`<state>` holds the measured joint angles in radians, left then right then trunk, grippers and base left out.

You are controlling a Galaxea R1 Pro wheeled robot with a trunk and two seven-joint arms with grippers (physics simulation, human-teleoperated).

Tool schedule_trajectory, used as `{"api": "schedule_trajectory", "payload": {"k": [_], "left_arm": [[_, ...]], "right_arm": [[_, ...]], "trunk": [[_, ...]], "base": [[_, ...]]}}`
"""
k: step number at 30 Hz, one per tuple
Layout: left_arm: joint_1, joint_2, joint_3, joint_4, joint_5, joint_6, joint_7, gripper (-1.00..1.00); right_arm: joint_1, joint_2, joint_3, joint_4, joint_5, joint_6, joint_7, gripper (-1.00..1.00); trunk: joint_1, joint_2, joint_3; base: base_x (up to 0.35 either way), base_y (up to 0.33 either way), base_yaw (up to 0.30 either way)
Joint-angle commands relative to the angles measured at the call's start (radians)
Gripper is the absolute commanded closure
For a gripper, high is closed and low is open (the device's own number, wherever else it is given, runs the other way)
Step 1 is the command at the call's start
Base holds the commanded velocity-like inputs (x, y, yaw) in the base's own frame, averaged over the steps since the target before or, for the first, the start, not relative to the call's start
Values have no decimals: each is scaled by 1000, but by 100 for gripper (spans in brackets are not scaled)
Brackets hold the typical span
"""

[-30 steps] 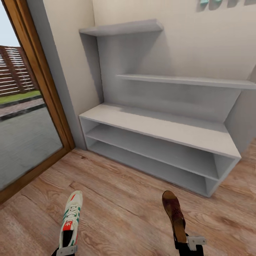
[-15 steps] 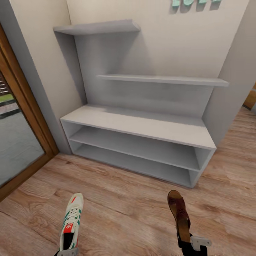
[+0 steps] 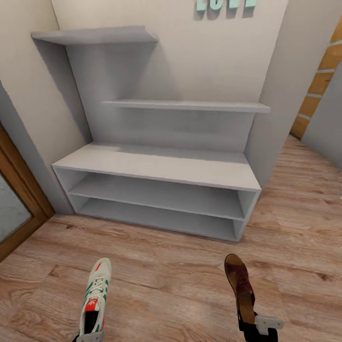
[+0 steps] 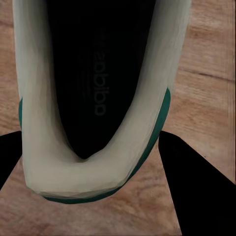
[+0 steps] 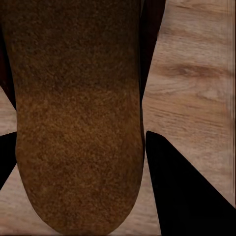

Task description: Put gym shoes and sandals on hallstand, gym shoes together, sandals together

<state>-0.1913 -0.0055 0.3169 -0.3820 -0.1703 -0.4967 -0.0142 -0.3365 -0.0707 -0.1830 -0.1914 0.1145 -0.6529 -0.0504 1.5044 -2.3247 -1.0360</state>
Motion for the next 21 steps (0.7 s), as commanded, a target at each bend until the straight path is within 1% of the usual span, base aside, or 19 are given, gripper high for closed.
{"api": "schedule_trajectory", "payload": {"k": [1, 21], "left_arm": [[0, -1, 7, 0, -11, -3, -1, 100], [0, -1, 7, 0, -9, -3, -1, 100]], "right_arm": [[-1, 0, -4, 2, 8, -2, -4, 100], [-1, -1, -4, 4, 7, -1, 0, 100]], "trunk": [[0, 0, -1], [0, 0, -1]], "base": [[0, 0, -275], [0, 0, -275]]}}
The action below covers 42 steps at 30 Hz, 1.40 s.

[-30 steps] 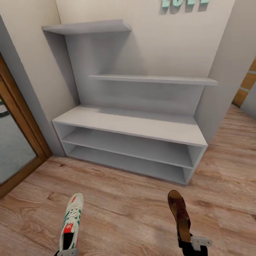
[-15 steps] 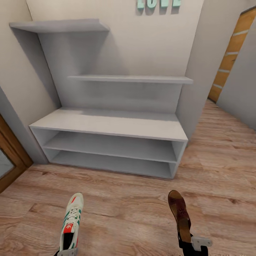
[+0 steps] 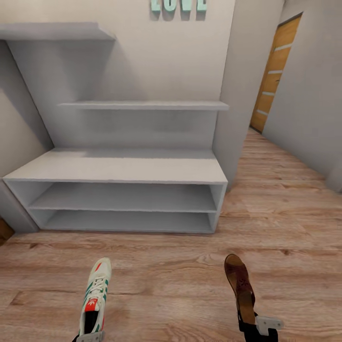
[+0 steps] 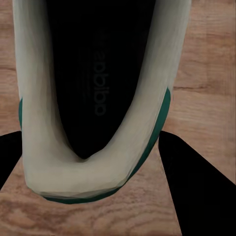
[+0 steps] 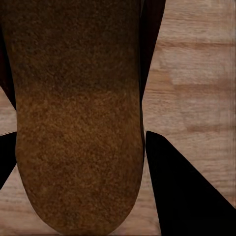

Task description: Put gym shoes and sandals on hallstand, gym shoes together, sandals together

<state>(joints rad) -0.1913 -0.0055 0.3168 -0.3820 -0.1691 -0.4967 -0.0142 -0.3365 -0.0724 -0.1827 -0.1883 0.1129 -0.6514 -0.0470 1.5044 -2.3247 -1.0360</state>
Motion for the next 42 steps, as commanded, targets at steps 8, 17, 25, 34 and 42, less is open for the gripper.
{"api": "schedule_trajectory", "payload": {"k": [8, 17, 25, 34, 42], "left_arm": [[0, 1, 9, 0, -7, -3, -1, 100], [0, 0, 5, 0, -14, 0, -1, 100], [-10, 1, 8, 1, -15, 16, -2, 100], [-43, -10, 8, -10, -32, 51, -1, 100], [-179, -21, 8, -15, -49, 271, -26, 100]], "right_arm": [[-1, 2, -4, 0, 8, -3, -4, 100], [-1, 5, -3, -2, 10, -2, -5, 100], [-1, -3, -4, -2, 12, -3, -3, 100], [-1, -103, -20, -6, 8, -2, -6, 100], [-1, -189, -182, -6, 8, 4, -5, 100]], "trunk": [[0, 0, -1], [0, 0, -1], [0, 0, -1], [0, 0, -1], [0, 0, -1]], "base": [[0, 0, -104], [0, 0, -2], [0, 0, 0], [0, 0, 0], [0, 0, 0]]}}
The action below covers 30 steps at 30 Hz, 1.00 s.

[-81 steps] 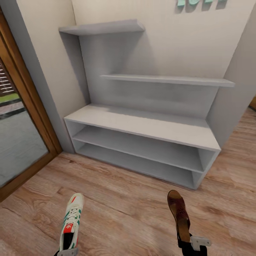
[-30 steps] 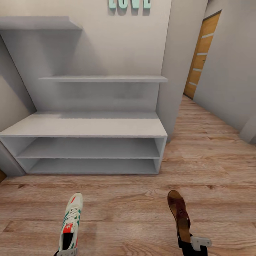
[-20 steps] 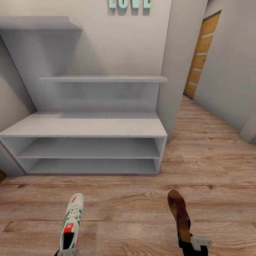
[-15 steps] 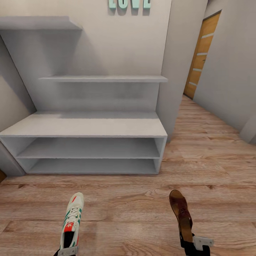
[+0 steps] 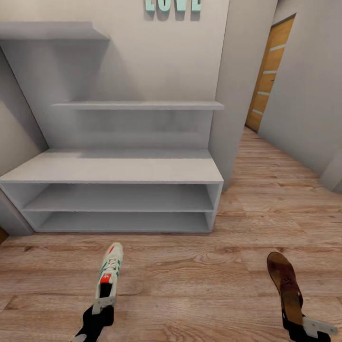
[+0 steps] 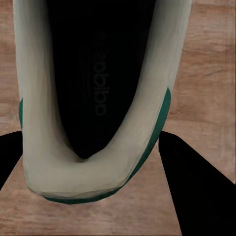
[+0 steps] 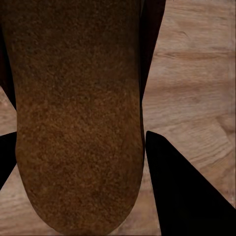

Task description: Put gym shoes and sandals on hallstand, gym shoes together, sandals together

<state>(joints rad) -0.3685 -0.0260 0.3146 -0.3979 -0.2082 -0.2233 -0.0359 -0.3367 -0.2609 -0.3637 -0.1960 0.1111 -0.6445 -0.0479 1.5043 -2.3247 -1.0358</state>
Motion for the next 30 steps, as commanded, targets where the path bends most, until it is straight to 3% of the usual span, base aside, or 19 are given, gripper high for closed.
{"api": "schedule_trajectory", "payload": {"k": [1, 4, 9, 10, 11, 13, 14, 18, 30], "left_arm": [[-14, -2, 11, 0, -10, 12, -9, 100], [-65, -4, 11, 0, -11, 70, -34, 100], [-213, -9, 3, -1, -11, 287, -93, 100], [-237, -10, -10, -1, -11, 325, -98, 100], [-350, -14, -98, -1, -9, 470, -104, 100], [-372, -14, -107, -1, -9, 500, -105, 100], [-411, -16, -117, -1, -7, 553, -106, 100], [-449, -9, -124, -4, -7, 595, -105, 100], [-457, -13, -126, -48, -8, 617, -104, 100]], "right_arm": [[-1, -4, -12, 1, 10, -2, -3, 100], [-1, -16, -35, 1, 11, -2, -3, 100], [-1, -28, -54, 1, 11, 0, -4, 100], [-1, -28, -56, 1, 11, 2, -4, 100], [-1, -26, -57, 1, 9, 64, -2, 100], [-1, -23, -56, 1, 9, 75, -2, 100], [-1, -17, -54, 2, 9, 86, -3, 100], [-1, -7, -52, 2, 9, 93, -3, 100], [-1, -4, -54, 1, 7, 94, -3, 100]], "trunk": [[0, 0, -1], [0, 0, -1], [0, 0, -1], [0, 0, -1], [0, 0, -1], [0, 0, -1], [0, 0, -1], [0, 0, -1], [0, 0, -1]], "base": [[0, 0, 0], [0, 0, 0], [0, 0, 0], [0, 0, 0], [0, 0, 0], [0, 0, 0], [0, 0, 0], [0, 0, 0], [0, 0, 0]]}}
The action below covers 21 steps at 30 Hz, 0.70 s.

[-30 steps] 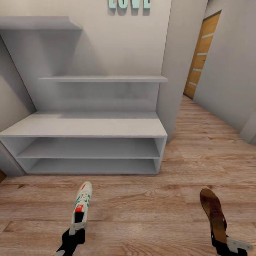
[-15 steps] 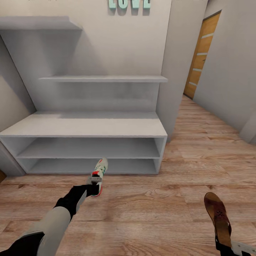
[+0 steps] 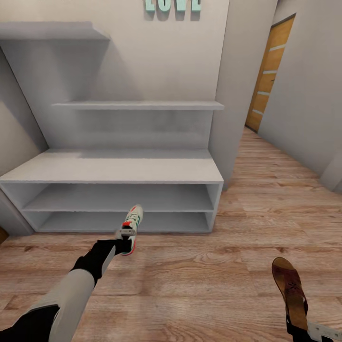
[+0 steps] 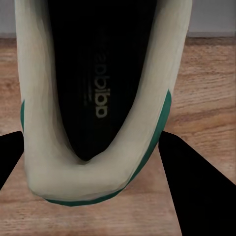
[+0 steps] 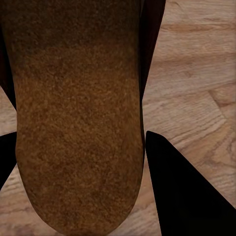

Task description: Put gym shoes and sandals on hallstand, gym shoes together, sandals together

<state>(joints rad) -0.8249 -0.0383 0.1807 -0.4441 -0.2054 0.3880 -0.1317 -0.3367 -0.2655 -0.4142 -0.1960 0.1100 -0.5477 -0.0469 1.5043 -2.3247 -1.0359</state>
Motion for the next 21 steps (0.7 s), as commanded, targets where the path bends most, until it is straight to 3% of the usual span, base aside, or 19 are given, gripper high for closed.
{"api": "schedule_trajectory", "payload": {"k": [1, 10, 21], "left_arm": [[0, -2, 8, -9, -11, 12, -8, 100], [0, -5, 9, -109, -10, 116, -9, 100], [3, -5, 8, -130, -10, 133, -8, 100]], "right_arm": [[-1, 0, -4, 1, 8, -3, -4, 100], [-1, 0, -5, 1, 8, -3, -4, 100], [-1, 0, -5, 1, 8, -3, -4, 100]], "trunk": [[0, 0, -1], [0, 0, -1], [38, -70, -42]], "base": [[0, 0, 0], [0, 0, 0], [0, 0, 0]]}}
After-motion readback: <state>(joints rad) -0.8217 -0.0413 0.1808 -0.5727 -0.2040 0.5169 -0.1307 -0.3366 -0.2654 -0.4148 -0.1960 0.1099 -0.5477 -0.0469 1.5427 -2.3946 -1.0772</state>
